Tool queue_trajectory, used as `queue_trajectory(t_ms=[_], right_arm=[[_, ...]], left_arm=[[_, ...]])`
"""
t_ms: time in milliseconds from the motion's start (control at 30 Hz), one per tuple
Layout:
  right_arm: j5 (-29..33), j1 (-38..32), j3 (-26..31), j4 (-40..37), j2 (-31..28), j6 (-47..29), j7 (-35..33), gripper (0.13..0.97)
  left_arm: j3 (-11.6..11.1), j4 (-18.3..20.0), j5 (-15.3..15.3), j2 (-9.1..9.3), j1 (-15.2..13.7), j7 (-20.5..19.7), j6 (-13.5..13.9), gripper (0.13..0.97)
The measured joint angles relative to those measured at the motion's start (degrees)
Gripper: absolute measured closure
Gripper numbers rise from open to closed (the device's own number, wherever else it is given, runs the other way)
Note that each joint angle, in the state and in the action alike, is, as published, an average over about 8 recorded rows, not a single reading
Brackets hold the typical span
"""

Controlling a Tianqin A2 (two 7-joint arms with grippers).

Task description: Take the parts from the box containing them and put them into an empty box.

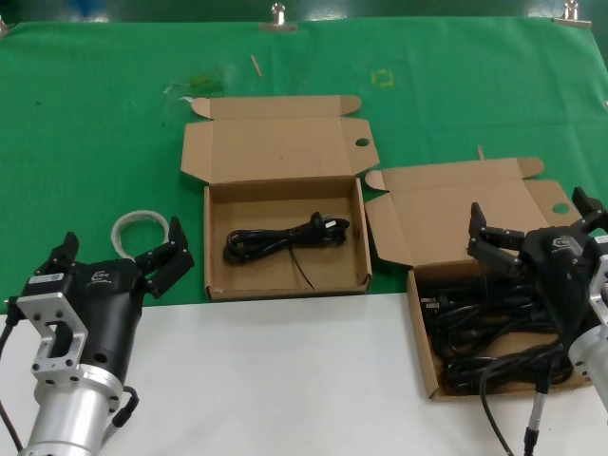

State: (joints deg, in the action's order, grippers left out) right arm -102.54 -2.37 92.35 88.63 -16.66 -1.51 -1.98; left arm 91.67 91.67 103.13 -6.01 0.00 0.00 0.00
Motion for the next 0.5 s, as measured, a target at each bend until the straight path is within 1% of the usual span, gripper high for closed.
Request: queue_trajectory(t_ms=[500], right_arm=[[0.0, 0.0, 0.0, 0.0, 0.0, 0.0, 0.0, 0.129]], left_arm=[[0.0, 0.0, 0.0, 0.0, 0.0, 0.0, 0.0, 0.132]])
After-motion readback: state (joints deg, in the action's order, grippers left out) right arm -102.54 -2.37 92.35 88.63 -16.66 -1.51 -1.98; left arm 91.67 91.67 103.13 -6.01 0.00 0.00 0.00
